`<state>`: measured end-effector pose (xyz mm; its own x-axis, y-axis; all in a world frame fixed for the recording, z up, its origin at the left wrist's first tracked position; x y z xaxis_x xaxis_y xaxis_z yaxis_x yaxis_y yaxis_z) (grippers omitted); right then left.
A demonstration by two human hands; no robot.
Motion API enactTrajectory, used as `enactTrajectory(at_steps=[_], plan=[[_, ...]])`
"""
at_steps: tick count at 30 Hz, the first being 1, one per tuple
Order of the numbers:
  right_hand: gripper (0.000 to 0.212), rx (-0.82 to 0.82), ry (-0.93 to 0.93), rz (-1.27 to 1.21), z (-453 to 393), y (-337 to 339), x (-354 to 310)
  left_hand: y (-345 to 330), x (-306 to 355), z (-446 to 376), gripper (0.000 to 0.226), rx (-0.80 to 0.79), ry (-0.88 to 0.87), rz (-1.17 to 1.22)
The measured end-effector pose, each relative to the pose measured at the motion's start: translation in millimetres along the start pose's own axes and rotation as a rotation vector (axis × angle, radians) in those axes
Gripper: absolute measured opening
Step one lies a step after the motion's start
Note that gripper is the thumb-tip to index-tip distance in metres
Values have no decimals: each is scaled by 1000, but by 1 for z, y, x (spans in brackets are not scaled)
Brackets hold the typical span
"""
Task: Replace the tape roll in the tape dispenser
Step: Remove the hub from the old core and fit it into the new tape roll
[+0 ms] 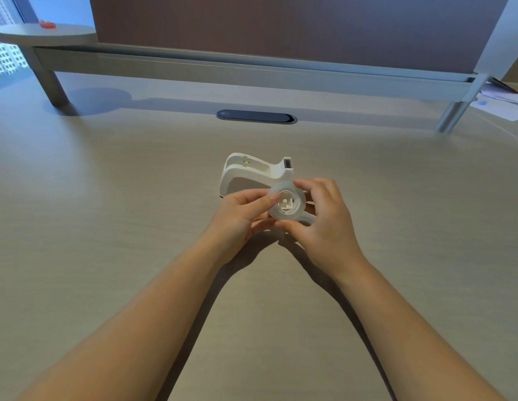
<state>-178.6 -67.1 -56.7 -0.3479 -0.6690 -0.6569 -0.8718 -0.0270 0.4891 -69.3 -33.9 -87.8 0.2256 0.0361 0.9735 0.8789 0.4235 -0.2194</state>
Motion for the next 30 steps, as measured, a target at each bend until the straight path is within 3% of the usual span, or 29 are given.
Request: enactTrajectory(at_steps=[6, 9, 13, 15, 30], plan=[[53, -56, -168, -177, 2, -1, 3, 1, 3, -1, 15, 2, -30, 4], [40, -19, -356, -380, 2, 2, 8, 0, 4, 0, 17, -7, -24, 25], [16, -18, -486, -443, 1, -1, 16, -3, 5, 1, 17, -28, -26, 35], [6, -36, -523, -448, 2, -3, 17, -4, 6, 2, 16, -34, -41, 4], [7, 22, -601, -511, 1, -2, 20, -11, 14, 8, 17, -37, -121, -67]])
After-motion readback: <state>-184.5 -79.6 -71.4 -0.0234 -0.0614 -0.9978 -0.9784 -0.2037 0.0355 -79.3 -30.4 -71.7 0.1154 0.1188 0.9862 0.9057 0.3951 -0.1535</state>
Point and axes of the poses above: each hand's wrist, its own z-axis away from the middle knuckle, its own y-axis out of the back of the hand, x = y × z, the point moved 6 cm from there along -z, towards the middle knuckle, and after that the axes turned 12 degrees about x, right-handed, at the moved point
